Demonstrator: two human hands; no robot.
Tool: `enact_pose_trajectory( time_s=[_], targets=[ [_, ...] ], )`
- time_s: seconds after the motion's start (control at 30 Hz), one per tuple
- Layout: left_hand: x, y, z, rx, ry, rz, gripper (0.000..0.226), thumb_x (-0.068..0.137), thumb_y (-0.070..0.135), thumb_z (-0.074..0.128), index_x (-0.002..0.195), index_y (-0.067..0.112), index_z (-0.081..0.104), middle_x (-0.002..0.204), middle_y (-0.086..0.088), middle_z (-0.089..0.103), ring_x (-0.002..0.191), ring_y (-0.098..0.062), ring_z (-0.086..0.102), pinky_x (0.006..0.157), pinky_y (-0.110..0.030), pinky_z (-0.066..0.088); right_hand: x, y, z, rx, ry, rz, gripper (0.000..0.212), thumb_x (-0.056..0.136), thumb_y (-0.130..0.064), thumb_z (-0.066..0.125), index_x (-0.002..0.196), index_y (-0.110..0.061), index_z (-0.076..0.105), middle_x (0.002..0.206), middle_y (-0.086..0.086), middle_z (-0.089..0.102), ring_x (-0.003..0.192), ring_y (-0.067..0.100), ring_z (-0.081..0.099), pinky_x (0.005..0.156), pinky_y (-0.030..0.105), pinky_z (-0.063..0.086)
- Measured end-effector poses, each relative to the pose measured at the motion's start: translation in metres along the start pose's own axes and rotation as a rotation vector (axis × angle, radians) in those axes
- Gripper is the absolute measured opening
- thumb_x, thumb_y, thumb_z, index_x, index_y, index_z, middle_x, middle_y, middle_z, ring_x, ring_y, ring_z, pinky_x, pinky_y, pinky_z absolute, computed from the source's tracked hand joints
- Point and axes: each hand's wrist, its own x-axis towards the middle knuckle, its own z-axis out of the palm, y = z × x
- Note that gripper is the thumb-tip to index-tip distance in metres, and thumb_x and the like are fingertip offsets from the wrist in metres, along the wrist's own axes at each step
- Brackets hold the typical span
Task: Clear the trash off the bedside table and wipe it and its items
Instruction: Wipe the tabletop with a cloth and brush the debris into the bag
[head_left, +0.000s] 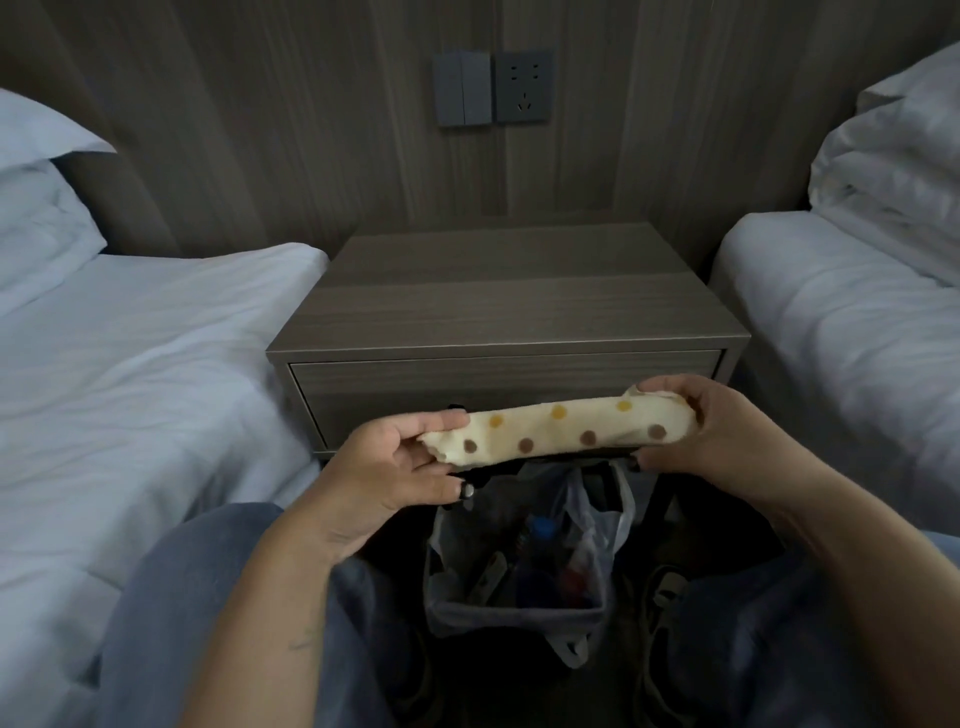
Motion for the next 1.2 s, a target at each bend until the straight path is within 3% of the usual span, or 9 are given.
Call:
enact_pose_trajectory(
  time_s=[0.17,0.23,0.4,0.53,0.73,0.9,1.0,1.1,1.2],
  targets=[
    [0.012,0.016,-0.009,0.422,0.192,0.130,0.034,0.073,-0.005,0.079,0.091,0.024,0.077,0.103,0.003,0.076,0.090,-0.011,0.072,0.075,-0.020,0.055,0.003,-0.006,-0.002,-0.306,0.231,-0.248,0.020,0.071,-0.029,0.080,0.078,-0.040,0.064,0.086,-0.016,0.061,0.079,0.000,0.058,0.065,0.012,0.040],
    [0.014,0.023,-0.009,0.273,0.260,0.130,0.006,0.076,0.017,0.079,0.080,0.021,0.077,0.089,-0.007,0.077,0.084,-0.018,0.074,0.067,-0.023,0.058,0.008,-0.005,-0.006,-0.232,0.270,-0.263,0.014,0.073,-0.038,0.076,0.066,-0.028,0.069,0.076,-0.008,0.058,0.070,0.004,0.056,0.060,0.014,0.041],
    [0.024,0.027,0.000,0.293,0.472,0.137,0.042,0.086,0.043,0.067,0.061,0.010,0.061,0.049,-0.006,0.061,0.045,-0.012,0.060,0.047,-0.020,0.050,0.014,-0.016,-0.003,0.367,0.203,-0.075,0.036,0.081,-0.040,0.072,0.075,-0.005,0.070,0.076,0.016,0.066,0.061,0.019,0.064,0.051,0.029,0.051],
    [0.041,0.029,0.007,0.495,0.620,0.226,0.064,0.088,0.049,0.063,0.062,-0.004,0.040,0.050,-0.005,0.039,0.046,-0.015,0.038,0.046,-0.032,0.034,0.029,-0.028,0.012,0.521,0.234,-0.014,0.062,0.078,-0.054,0.066,0.091,0.007,0.059,0.079,0.022,0.062,0.067,0.029,0.058,0.063,0.043,0.048],
    [0.072,0.061,-0.012,0.624,0.859,0.331,0.059,0.091,0.052,0.056,0.066,-0.001,0.056,0.061,-0.003,0.067,0.059,-0.020,0.060,0.055,-0.038,0.046,0.064,-0.066,0.022,0.382,0.353,-0.023,0.026,0.075,-0.031,0.080,0.090,-0.018,0.064,0.070,-0.008,0.073,0.061,0.009,0.071,0.047,0.019,0.051],
    [0.109,0.104,-0.019,0.343,0.714,0.223,0.055,0.087,0.052,0.060,0.072,0.000,0.056,0.061,-0.008,0.060,0.056,-0.018,0.056,0.056,-0.036,0.045,0.101,-0.127,0.052,0.278,0.514,-0.161,0.025,0.077,-0.039,0.073,0.076,-0.018,0.060,0.070,-0.006,0.062,0.067,0.011,0.060,0.059,0.034,0.051],
    [0.127,0.122,-0.017,-0.081,0.433,0.161,0.037,0.096,0.042,0.053,0.081,0.016,0.075,0.084,-0.005,0.076,0.079,-0.021,0.072,0.064,-0.035,0.057,0.116,-0.160,0.084,0.303,0.332,-0.321,0.026,0.078,-0.037,0.073,0.087,-0.016,0.060,0.085,-0.006,0.066,0.077,0.007,0.064,0.064,0.029,0.055],
    [0.132,0.132,-0.038,-0.418,0.168,0.148,0.057,0.099,0.055,0.034,0.115,0.011,0.066,0.109,-0.012,0.073,0.102,-0.024,0.071,0.071,-0.035,0.059,0.143,-0.171,0.099,0.152,0.215,-0.376,0.036,0.076,-0.026,0.075,0.105,-0.025,0.054,0.097,-0.012,0.062,0.090,0.003,0.061,0.072,0.018,0.051],
    [0.135,0.113,-0.067,-0.372,0.229,0.173,0.064,0.099,0.059,0.025,0.116,0.011,0.064,0.117,-0.011,0.071,0.109,-0.022,0.068,0.081,-0.037,0.058,0.179,-0.170,0.096,0.119,0.294,-0.339,0.021,0.078,-0.011,0.062,0.097,-0.020,0.064,0.083,-0.011,0.067,0.079,0.003,0.063,0.073,0.025,0.054]
  ],
)
